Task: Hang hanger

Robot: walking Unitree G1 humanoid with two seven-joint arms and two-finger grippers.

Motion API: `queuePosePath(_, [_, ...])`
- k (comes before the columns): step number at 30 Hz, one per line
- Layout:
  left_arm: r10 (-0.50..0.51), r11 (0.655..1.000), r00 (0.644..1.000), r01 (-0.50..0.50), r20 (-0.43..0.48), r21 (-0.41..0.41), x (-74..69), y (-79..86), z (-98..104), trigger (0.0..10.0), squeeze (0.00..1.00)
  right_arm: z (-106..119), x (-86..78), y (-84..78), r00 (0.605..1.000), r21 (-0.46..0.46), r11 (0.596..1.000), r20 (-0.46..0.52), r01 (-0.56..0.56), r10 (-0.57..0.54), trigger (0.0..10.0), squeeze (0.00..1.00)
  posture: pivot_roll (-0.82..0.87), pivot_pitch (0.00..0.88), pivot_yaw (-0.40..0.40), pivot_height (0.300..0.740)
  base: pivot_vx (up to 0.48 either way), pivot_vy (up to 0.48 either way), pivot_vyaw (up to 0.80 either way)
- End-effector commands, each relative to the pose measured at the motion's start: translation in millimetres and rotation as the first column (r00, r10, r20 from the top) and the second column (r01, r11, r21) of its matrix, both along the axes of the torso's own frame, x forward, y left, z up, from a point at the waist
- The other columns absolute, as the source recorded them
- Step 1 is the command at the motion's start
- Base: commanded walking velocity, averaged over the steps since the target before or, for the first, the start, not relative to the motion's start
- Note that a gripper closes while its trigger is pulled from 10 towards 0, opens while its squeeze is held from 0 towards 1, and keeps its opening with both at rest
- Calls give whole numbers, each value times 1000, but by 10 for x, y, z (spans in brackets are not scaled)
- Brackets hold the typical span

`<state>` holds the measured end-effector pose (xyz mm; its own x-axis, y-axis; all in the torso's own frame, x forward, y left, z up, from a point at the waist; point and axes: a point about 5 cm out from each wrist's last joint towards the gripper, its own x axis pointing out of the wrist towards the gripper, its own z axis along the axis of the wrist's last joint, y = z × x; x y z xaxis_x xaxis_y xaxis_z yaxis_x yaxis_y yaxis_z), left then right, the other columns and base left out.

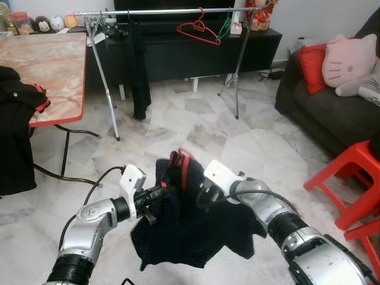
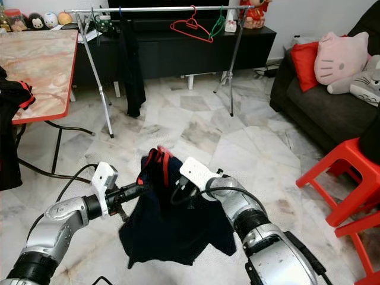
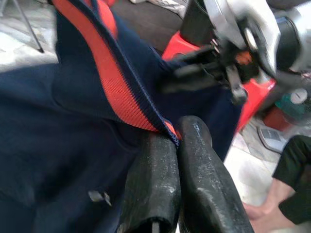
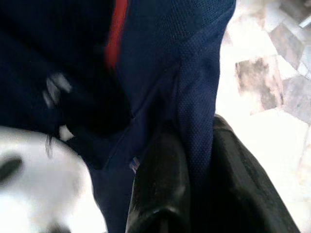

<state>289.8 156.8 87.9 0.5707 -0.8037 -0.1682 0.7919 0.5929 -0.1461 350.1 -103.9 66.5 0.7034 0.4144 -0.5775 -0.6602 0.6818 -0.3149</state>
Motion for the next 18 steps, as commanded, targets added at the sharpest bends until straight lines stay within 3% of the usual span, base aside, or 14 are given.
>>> queuePosePath(1, [-36,999,999,36,5,8,-32,-39,22,0,0,151,88,67,998,86,996,51,24,-29,0,0,27,0,-76,740,0,0,0])
queuePosePath(10, [-167,985,985,169,-43,39,-225,-114,42,0,0,132,61,267,997,166,986,71,25,-37,0,0,43,0,-74,740,0,0,0])
queuePosePath(15, [-179,980,983,182,-46,80,-256,-124,39,0,0,123,54,285,996,203,978,66,38,-52,0,0,45,0,-73,740,0,0,0])
queuePosePath(17, [-186,977,981,191,-55,98,-268,-130,21,6902,0,112,49,282,996,203,978,65,39,-53,0,0,45,0,-73,740,0,0,0])
queuePosePath(18, [-189,976,980,194,-59,102,-275,-134,16,8314,0,108,47,281,996,205,978,65,39,-53,0,0,45,0,-73,740,0,0,0])
